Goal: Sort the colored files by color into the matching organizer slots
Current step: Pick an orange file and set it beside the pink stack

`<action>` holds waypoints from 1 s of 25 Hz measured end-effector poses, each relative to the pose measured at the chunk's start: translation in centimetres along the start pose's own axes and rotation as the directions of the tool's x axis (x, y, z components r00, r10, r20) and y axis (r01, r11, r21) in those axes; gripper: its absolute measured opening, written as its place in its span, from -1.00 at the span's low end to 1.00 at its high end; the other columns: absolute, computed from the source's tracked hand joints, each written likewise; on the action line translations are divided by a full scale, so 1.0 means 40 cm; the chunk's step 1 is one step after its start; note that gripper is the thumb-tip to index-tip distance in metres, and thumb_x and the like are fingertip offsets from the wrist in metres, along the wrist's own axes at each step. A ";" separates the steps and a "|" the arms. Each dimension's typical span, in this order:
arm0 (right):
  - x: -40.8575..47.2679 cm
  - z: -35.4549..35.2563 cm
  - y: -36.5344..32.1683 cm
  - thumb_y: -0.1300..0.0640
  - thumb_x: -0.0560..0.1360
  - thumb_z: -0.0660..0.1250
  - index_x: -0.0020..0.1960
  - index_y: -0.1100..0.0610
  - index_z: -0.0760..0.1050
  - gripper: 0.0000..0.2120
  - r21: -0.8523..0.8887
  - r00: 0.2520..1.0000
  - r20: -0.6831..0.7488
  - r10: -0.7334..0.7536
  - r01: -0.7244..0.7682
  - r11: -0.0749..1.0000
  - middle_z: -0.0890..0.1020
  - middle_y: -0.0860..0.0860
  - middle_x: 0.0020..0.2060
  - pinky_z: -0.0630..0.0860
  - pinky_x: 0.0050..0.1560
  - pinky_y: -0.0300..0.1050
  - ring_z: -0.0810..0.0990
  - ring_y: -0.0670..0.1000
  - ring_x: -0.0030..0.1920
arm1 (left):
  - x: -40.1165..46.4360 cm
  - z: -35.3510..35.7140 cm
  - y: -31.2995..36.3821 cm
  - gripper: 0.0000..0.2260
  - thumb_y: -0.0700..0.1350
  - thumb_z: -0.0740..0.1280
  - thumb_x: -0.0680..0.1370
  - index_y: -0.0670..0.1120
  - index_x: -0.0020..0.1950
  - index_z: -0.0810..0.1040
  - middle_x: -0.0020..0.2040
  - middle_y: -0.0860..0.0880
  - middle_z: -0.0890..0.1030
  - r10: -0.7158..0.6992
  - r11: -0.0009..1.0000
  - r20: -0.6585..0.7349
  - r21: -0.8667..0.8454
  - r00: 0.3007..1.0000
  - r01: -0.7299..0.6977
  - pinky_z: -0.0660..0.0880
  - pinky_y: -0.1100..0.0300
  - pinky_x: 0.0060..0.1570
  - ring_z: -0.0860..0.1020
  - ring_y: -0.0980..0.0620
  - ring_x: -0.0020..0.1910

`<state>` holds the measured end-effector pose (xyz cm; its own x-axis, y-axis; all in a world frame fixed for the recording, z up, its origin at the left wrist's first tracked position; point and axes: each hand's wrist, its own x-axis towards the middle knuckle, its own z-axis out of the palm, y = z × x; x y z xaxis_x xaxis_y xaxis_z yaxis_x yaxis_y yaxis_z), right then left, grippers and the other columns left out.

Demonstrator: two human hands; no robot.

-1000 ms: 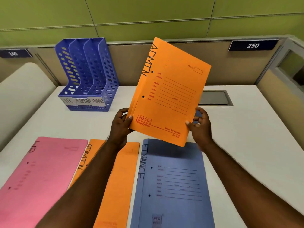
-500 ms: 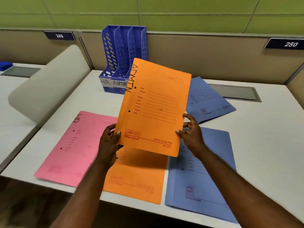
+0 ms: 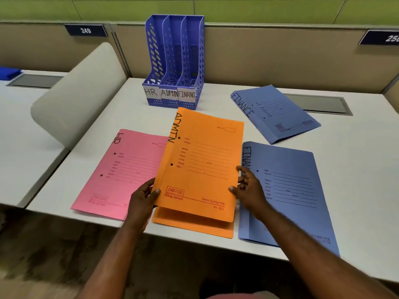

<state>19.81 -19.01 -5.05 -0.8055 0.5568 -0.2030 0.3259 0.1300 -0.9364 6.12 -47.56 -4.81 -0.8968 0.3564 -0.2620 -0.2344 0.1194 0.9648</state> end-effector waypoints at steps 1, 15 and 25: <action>-0.011 0.006 0.007 0.32 0.42 0.44 0.41 0.01 0.30 -0.35 -0.018 1.000 0.004 0.015 -0.015 1.000 0.56 0.05 -0.03 0.61 0.05 0.06 0.59 0.10 0.01 | -0.004 -0.007 -0.017 -0.68 -0.20 0.28 0.58 0.04 0.32 0.46 0.15 -0.07 0.64 -0.012 0.999 0.003 0.047 1.000 0.012 0.58 -0.07 0.07 0.61 -0.10 0.13; -0.043 0.064 0.039 0.18 0.46 0.43 0.40 0.17 0.36 -0.46 -0.434 0.994 -0.054 0.095 -0.109 0.894 0.52 0.14 0.27 0.45 0.28 -0.03 0.52 0.12 0.23 | -0.023 0.002 -0.074 -0.65 -0.19 0.33 0.56 -0.10 0.34 0.46 0.18 -0.13 0.59 -0.007 0.861 -0.051 0.508 0.999 0.032 0.51 0.08 0.04 0.55 -0.05 0.06; -0.018 0.014 0.008 0.07 0.45 0.45 0.08 0.14 0.53 -0.74 -0.504 0.982 -0.150 -0.113 0.022 0.863 0.55 0.04 0.08 0.42 -0.05 -0.25 0.54 -0.03 -0.01 | 0.043 0.078 0.015 -0.67 -0.13 0.41 0.51 0.00 0.26 0.52 0.23 -0.04 0.51 0.171 0.823 -0.101 0.561 0.980 -0.086 0.44 0.18 -0.10 0.53 -0.04 0.00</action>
<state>20.23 -19.82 -5.36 -0.7538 0.6551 -0.0511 0.5131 0.5383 -0.6685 5.62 -43.99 -4.74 -0.9568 0.2764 -0.0898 0.0944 0.5878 0.8035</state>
